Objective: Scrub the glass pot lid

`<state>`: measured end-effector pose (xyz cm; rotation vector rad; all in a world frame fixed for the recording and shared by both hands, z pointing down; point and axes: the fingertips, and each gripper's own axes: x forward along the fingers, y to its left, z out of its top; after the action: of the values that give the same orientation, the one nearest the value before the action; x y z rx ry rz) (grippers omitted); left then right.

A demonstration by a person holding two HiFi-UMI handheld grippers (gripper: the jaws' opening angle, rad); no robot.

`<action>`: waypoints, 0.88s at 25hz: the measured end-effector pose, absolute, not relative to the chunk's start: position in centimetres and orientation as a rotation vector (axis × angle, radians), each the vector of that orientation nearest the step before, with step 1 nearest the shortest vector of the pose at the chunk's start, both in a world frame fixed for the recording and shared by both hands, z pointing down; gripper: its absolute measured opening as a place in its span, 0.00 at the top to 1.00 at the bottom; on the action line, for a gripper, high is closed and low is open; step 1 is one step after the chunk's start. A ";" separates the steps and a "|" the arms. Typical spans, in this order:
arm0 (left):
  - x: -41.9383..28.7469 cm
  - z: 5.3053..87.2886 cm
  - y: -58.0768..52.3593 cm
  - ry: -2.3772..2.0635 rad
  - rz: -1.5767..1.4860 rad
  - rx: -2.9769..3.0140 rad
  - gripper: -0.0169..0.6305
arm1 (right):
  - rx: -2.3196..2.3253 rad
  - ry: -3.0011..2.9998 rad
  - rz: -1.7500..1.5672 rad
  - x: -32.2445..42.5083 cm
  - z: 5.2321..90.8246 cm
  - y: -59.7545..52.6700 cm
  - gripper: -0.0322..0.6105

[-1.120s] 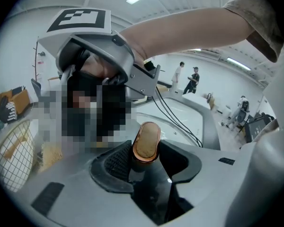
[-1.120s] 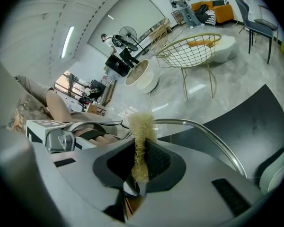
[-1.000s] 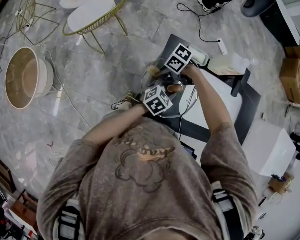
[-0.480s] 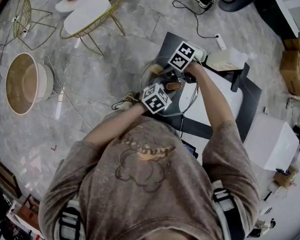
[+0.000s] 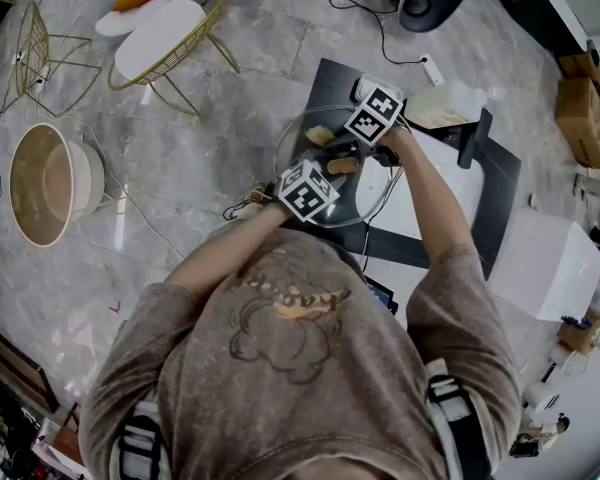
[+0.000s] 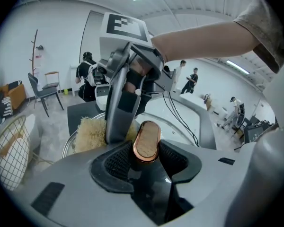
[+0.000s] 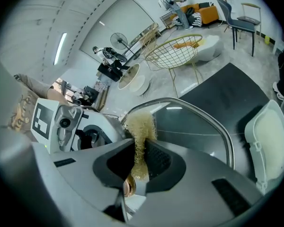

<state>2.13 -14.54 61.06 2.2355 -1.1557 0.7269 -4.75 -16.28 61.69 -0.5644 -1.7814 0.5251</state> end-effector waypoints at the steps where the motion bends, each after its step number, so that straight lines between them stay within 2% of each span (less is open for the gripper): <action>1: 2.1 61.1 -14.5 -1.152 0.727 2.234 0.68 | -0.557 -1.784 0.521 -4.5 61.7 -16.3 0.88; 22: 2.1 61.1 -14.4 -1.098 0.703 2.216 0.68 | -0.322 -1.855 0.561 0.1 61.7 -19.5 0.87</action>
<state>2.09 -14.36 61.05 2.2156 -1.0980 0.7034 0.09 -19.50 61.69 -0.3218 -1.8548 0.5611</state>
